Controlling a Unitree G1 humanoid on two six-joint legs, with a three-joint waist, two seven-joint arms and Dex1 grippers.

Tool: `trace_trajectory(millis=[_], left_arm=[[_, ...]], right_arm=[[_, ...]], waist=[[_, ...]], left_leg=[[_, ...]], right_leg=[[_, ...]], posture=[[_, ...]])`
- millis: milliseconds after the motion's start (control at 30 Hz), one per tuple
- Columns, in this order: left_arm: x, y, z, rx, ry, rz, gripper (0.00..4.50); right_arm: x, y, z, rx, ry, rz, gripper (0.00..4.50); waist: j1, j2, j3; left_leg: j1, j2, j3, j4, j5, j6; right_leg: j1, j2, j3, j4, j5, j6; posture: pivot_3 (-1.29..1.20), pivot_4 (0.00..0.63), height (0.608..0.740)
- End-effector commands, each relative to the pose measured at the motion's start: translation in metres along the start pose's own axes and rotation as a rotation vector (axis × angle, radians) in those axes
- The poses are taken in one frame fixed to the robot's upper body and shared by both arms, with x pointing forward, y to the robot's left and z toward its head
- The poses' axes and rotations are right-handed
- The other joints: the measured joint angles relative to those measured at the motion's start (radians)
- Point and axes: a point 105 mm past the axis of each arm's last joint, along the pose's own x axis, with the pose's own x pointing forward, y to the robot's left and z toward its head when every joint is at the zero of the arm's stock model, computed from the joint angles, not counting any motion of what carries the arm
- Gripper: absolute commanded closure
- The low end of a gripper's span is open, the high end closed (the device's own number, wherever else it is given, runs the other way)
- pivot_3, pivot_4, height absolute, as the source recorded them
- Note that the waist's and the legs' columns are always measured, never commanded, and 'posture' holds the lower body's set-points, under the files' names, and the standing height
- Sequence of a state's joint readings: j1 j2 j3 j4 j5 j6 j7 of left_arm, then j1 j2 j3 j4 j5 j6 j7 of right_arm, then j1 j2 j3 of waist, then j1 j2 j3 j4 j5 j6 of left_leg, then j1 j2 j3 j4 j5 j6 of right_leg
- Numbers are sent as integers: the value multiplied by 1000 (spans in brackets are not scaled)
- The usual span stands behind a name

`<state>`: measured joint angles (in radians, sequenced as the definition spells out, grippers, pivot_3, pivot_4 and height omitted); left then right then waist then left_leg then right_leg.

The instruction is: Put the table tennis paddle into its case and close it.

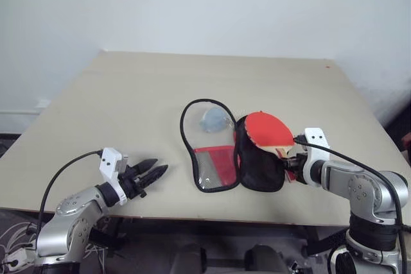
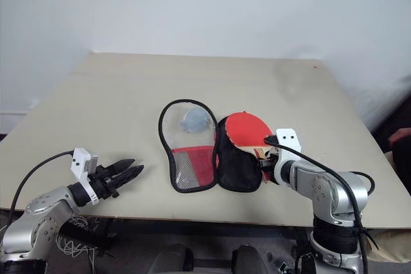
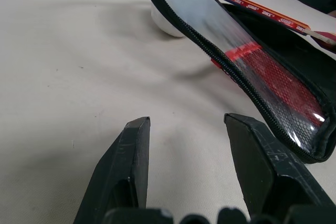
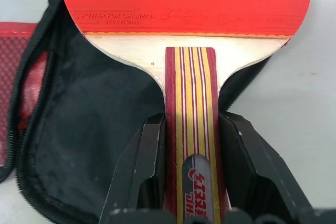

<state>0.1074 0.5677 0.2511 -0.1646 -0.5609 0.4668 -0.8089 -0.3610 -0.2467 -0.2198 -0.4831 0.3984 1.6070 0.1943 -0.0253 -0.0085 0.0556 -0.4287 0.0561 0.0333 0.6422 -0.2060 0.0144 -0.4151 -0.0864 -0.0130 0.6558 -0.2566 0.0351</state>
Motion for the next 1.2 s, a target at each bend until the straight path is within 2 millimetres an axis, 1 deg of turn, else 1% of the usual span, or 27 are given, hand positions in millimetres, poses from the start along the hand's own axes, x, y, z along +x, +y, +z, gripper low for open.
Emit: trace_trajectory(millis=[33,167,300,400,533,700,933,1200], left_arm=[[2,-5,12,42,-41,-25,2176],[3,-5,12,43,-41,-28,2176],[4,-5,13,45,-43,-30,2176],[4,-5,13,45,-45,-29,2176],[3,-4,12,44,-43,-25,2176],[2,-4,11,42,-43,-20,2176],[2,-4,9,39,-42,-19,2176],[3,-3,10,40,-44,-23,2176]], right_arm=[[-2,4,23,5,-68,-13,3348],[6,9,38,77,-95,-35,3348],[13,14,40,127,-88,-48,3348],[16,16,39,136,-79,-64,3348],[19,21,32,135,-57,-60,3348],[16,23,23,110,-38,-52,3348],[7,19,14,91,-19,-45,3348],[-2,18,13,104,-5,-41,3348]], waist=[[0,0,0],[1,0,0],[1,0,0],[0,0,0],[0,0,0],[0,0,0],[0,0,0],[0,0,-1]], left_leg=[[0,1,1,0,0,0],[0,4,5,0,0,0],[-1,5,7,0,0,0],[-1,5,7,0,0,0],[-2,5,8,0,0,0],[-1,6,8,0,0,0],[-1,6,8,0,0,0],[-1,7,8,1,3,4]], right_leg=[[0,0,0,0,0,0],[-3,0,0,0,4,0],[-4,1,0,0,5,-1],[-5,1,0,0,8,-5],[-5,1,0,0,8,-5],[-5,1,0,0,7,-5],[-5,1,0,0,7,-4],[-5,1,0,0,6,-3]], posture=[[0,0,725],[0,0,725],[0,0,725],[0,0,725],[0,0,725],[0,0,725],[0,0,725],[0,0,725]])
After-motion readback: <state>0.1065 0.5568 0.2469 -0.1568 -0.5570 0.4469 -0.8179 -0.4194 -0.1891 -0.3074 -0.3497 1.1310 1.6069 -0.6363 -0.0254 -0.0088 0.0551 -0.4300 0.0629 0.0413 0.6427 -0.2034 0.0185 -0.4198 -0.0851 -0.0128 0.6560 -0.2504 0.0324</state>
